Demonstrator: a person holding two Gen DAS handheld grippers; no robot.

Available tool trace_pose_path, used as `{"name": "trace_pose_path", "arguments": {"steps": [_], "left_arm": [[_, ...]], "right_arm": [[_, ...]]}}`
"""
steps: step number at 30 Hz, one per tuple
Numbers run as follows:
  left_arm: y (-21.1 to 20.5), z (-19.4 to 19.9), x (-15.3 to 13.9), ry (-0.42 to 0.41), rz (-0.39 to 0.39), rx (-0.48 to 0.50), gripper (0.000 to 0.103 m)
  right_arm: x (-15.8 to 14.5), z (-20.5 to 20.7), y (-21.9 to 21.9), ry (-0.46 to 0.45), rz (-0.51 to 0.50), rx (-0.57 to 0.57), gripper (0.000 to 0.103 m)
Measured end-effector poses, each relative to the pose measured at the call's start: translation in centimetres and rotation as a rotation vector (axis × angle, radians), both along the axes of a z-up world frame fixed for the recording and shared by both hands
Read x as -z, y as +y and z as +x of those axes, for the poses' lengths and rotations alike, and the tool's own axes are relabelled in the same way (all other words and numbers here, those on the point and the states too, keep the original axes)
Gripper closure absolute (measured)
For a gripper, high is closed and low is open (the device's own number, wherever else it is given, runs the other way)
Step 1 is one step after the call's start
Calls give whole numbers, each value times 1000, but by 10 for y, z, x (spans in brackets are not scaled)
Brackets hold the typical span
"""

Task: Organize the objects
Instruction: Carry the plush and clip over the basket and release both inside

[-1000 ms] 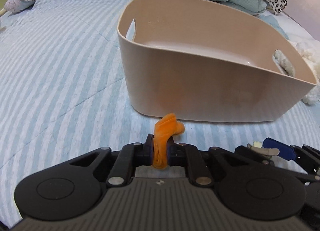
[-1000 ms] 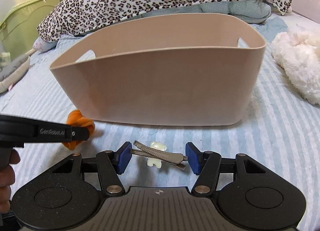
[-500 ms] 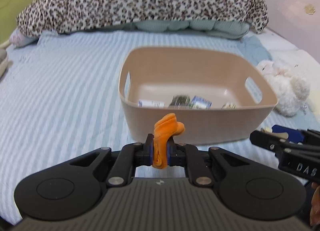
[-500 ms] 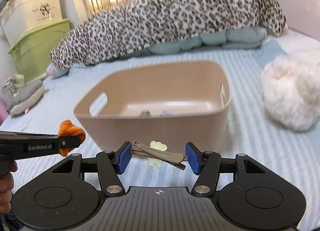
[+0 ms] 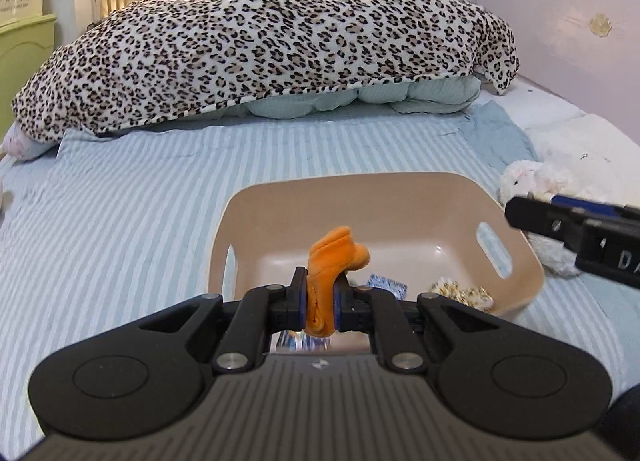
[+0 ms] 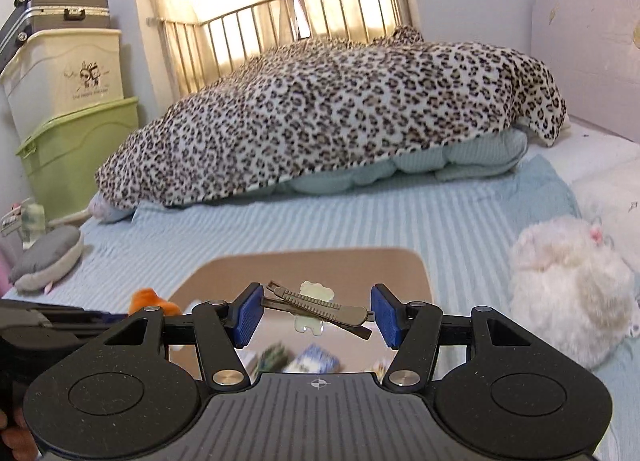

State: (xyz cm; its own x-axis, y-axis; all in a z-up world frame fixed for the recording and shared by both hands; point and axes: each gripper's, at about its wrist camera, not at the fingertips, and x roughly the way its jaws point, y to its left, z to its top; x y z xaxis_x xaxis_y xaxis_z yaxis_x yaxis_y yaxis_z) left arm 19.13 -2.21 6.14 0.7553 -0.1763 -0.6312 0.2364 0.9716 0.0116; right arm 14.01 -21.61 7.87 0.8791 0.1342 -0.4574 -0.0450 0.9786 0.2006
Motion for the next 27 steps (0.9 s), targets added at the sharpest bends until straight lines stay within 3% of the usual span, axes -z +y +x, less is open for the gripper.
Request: {"name": "trace_pose_path", "arguments": {"steps": [8, 15, 21, 23, 25, 27], "left_arm": [[-22, 49, 30, 71, 75, -5, 90], [-23, 82, 74, 219, 112, -46, 89], [-20, 88, 90, 285, 136, -56, 87], [-19, 86, 88, 280, 133, -59, 78], [-18, 83, 82, 259, 133, -67, 52], [-19, 78, 73, 218, 141, -65, 40]], "right_arm": [[14, 43, 0, 37, -42, 17, 47], [50, 71, 5, 166, -74, -2, 47], [72, 79, 9, 248, -100, -14, 47], [75, 80, 9, 274, -100, -18, 47], [76, 78, 8, 279, -97, -15, 41], [74, 74, 6, 262, -86, -6, 36]]}}
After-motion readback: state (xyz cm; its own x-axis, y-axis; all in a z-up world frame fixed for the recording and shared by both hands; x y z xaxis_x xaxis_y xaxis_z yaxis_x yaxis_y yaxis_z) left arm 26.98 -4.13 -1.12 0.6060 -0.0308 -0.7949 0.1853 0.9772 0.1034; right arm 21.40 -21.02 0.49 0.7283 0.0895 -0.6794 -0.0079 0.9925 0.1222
